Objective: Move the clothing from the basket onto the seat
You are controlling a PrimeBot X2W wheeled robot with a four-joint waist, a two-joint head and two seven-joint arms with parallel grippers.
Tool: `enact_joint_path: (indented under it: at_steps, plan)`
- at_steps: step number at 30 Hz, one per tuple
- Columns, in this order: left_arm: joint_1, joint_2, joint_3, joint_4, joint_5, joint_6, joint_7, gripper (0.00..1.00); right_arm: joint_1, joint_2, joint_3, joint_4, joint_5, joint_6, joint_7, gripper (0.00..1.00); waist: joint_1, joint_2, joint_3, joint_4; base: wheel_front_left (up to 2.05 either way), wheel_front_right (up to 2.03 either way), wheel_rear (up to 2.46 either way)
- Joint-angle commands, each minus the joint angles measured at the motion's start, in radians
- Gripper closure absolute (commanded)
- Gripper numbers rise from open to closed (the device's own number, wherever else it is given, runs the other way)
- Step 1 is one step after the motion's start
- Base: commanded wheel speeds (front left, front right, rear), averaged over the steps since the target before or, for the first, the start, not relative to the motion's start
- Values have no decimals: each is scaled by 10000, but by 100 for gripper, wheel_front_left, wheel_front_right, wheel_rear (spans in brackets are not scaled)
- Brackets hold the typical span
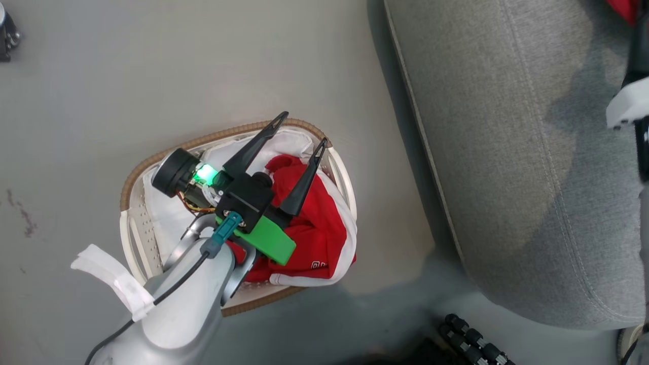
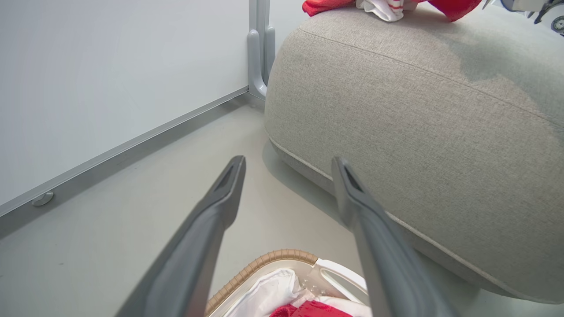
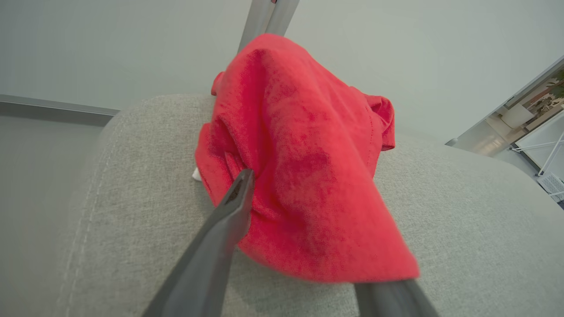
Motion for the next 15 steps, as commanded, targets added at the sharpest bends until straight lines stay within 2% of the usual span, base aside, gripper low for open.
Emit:
enact_joint_path:
  at_steps: [1,9,15]
  plan:
    - [156,-11,5,62,-21,-27,-11,0,369,145,-42,-135,-79,-14,-3,0,-1,-1,-268,-59,0,0,0]
    - [539,-271,219,176,-329,-29,-11,0,2179,548,-147,-907,-188,-14,-3,0,-1,-1,-1321,-9,0,0,0]
    - [900,-503,578,205,-514,-30,-13,0,2642,351,-115,-1175,-187,-14,-3,0,-1,-1,-2149,243,0,0,0]
